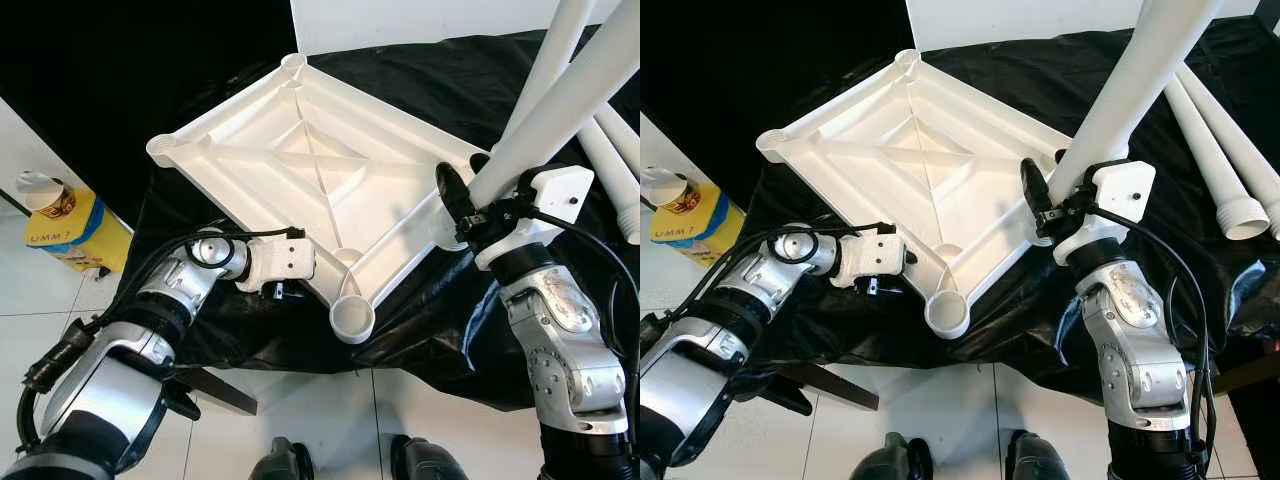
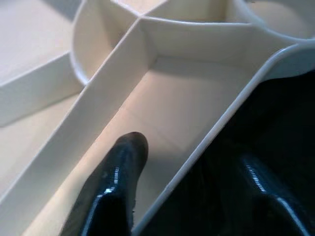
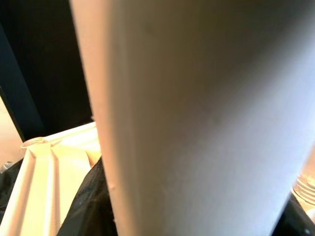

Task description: Building children table

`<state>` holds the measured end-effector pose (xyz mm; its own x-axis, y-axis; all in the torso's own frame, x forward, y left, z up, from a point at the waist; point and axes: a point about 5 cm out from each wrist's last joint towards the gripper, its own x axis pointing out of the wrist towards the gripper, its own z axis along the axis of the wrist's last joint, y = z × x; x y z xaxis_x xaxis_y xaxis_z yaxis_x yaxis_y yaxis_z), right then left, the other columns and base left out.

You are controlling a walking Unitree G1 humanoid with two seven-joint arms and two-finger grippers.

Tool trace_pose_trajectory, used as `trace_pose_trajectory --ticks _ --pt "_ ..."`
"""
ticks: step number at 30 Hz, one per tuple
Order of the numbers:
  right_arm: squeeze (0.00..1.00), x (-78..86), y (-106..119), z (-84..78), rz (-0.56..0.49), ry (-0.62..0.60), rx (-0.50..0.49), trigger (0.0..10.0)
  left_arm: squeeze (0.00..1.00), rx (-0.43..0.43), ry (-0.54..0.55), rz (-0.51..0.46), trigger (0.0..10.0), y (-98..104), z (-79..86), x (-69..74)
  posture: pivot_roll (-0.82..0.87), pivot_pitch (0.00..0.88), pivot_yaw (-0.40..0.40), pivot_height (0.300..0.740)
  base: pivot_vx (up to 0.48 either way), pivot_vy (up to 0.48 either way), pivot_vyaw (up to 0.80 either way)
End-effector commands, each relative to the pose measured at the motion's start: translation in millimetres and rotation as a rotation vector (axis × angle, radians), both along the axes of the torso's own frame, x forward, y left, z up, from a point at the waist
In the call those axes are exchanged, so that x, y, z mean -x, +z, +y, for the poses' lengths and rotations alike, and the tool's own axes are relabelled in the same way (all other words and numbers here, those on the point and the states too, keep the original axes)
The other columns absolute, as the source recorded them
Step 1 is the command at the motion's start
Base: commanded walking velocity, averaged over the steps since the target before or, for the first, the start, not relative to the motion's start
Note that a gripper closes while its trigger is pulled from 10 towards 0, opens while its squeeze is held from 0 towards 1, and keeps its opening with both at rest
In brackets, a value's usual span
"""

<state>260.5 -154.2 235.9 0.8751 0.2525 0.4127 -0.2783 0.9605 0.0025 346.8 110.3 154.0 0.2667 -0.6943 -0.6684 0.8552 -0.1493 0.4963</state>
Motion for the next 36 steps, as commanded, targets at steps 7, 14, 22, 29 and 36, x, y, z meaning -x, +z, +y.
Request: trace_pose_trajectory --ticks 7,14,22,29,36 --pt "0.0 3.3 1 2.7 -0.003 0.013 -0.006 10.0 0.0 0.025 0.076 0.095 0.0 -23 10.9 6.2 -0.09 0.199 0.098 0.74 0.0 0.0 0.0" --pt "0.0 3.1 1 3.2 -0.002 0.015 -0.008 10.0 0.0 0.078 0.105 0.102 0.0 -26 12.6 10.9 -0.08 0.198 0.099 0.74 0.0 0.0 0.0" --pt "0.0 2.8 1 3.0 0.0 0.011 -0.011 10.0 0.0 0.219 0.121 0.083 0.0 -22 -2.6 22.5 -0.07 0.195 0.096 0.74 0.0 0.0 0.0" --pt "0.0 -1.4 0 4.2 -0.002 0.003 -0.022 10.0 0.0 0.44 0.089 0.022 0.0 -11 -60.0 44.2 -0.06 0.187 0.094 0.74 0.0 0.0 0.0" --pt "0.0 -3.2 0 6.8 -0.005 0.001 -0.035 10.0 0.0 0.546 0.157 -0.064 0.0 1 -92.1 44.5 -0.05 0.179 0.1 0.74 0.0 0.0 0.0"
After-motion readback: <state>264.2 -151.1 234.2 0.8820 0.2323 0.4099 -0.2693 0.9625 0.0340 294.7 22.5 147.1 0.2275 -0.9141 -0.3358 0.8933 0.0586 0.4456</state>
